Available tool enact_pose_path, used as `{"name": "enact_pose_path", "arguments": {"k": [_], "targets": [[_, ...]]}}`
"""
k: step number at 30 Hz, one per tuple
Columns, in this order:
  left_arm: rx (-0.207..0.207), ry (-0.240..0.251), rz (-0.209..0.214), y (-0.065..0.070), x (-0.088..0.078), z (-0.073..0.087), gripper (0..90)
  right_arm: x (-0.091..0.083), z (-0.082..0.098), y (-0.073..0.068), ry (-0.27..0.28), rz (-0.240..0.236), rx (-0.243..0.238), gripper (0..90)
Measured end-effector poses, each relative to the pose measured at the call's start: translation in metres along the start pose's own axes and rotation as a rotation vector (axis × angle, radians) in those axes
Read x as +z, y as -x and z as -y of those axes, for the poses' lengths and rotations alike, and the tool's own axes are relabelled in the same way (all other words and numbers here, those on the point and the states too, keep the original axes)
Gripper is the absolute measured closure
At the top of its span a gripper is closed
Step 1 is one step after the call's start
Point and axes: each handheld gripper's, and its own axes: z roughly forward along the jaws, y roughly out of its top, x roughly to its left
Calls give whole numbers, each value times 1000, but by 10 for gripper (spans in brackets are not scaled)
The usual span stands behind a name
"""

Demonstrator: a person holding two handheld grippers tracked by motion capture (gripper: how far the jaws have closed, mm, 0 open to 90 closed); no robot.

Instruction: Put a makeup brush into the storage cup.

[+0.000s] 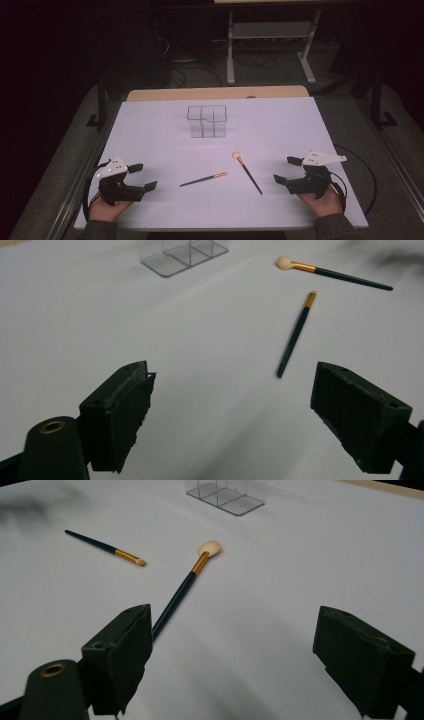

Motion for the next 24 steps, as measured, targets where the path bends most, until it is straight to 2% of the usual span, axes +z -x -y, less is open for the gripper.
{"name": "enact_pose_path", "arguments": {"k": [10, 13, 17, 18, 21, 24], "targets": [[2, -1, 5, 0, -1, -3, 160, 1, 1, 4, 3, -8, 11, 151], [1, -10, 24, -1, 0, -3, 160, 1, 1, 3, 0, -8, 13, 150], [14, -21, 31, 0, -1, -3, 160, 1, 0, 2, -4, -2, 12, 151], [28, -19, 27, 0, -3, -5, 160, 1, 0, 2, -2, 3, 14, 151], [22, -10, 26, 0, -5, -7, 160, 3, 0, 4, -13, 7, 27, 149], [40, -15, 22, 3, -6, -12, 160, 3, 0, 5, -15, 5, 33, 148]]}}
